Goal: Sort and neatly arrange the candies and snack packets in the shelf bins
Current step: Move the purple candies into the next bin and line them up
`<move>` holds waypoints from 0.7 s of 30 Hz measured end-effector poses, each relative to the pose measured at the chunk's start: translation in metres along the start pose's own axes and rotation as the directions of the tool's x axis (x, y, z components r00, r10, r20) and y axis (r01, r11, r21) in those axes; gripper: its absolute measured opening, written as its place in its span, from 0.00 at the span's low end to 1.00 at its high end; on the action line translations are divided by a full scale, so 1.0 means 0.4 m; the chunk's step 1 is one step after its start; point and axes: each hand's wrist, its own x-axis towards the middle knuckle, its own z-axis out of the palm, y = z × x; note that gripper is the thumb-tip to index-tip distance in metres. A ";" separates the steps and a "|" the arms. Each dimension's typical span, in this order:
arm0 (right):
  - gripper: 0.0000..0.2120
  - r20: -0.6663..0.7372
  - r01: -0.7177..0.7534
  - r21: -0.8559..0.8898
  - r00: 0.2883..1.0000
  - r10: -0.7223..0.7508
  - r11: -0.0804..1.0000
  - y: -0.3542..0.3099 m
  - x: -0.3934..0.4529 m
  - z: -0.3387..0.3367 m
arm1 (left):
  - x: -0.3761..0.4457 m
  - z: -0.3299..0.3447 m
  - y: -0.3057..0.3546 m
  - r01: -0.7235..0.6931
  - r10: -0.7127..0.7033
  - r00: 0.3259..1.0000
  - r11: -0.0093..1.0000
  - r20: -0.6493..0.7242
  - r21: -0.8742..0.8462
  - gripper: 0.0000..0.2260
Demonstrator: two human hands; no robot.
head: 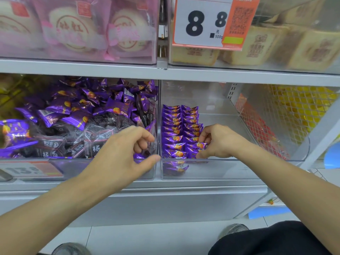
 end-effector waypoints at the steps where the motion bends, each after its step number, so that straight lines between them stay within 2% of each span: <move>1: 0.19 0.001 0.001 -0.001 1.000 -0.001 1.000 0.001 0.001 0.000 | 0.001 -0.018 -0.005 -0.013 0.012 1.000 0.999 0.011 0.046 0.13; 4: 0.21 0.023 -0.004 -0.007 1.000 0.004 1.000 -0.002 0.003 -0.011 | 0.004 -0.070 -0.035 -0.002 -0.008 0.998 0.985 0.061 0.175 0.13; 7: 0.22 0.007 -0.008 -0.006 1.000 0.008 1.000 -0.013 -0.006 -0.046 | 0.013 -0.105 -0.074 0.036 -0.035 0.999 0.967 -0.006 0.253 0.17; 10: 0.13 -0.235 0.112 0.098 0.968 -0.086 0.989 -0.064 -0.028 -0.081 | 0.034 -0.121 -0.119 0.103 -0.087 0.994 0.953 -0.071 0.283 0.14; 13: 0.03 -0.458 0.364 0.232 0.859 -0.229 0.902 -0.169 -0.056 -0.078 | 0.073 -0.122 -0.156 0.118 -0.074 0.986 0.943 -0.150 0.310 0.12; 15: 0.02 -0.505 0.487 0.214 0.797 -0.331 0.846 -0.239 -0.060 -0.065 | 0.109 -0.113 -0.165 0.123 -0.065 0.979 0.945 -0.192 0.303 0.15; 17: 0.02 -0.515 0.536 0.197 0.769 -0.379 0.821 -0.290 -0.041 -0.054 | 0.139 -0.097 -0.170 0.128 -0.078 0.981 0.950 -0.179 0.284 0.20; 19: 0.04 -0.510 0.519 0.212 0.782 -0.360 0.828 -0.317 -0.008 -0.042 | 0.156 -0.083 -0.179 0.149 -0.117 0.984 0.950 -0.131 0.276 0.21; 21: 0.08 -0.513 0.482 0.207 0.795 -0.325 0.851 -0.332 0.028 -0.031 | 0.163 -0.072 -0.191 0.177 -0.143 0.980 0.944 -0.139 0.278 0.19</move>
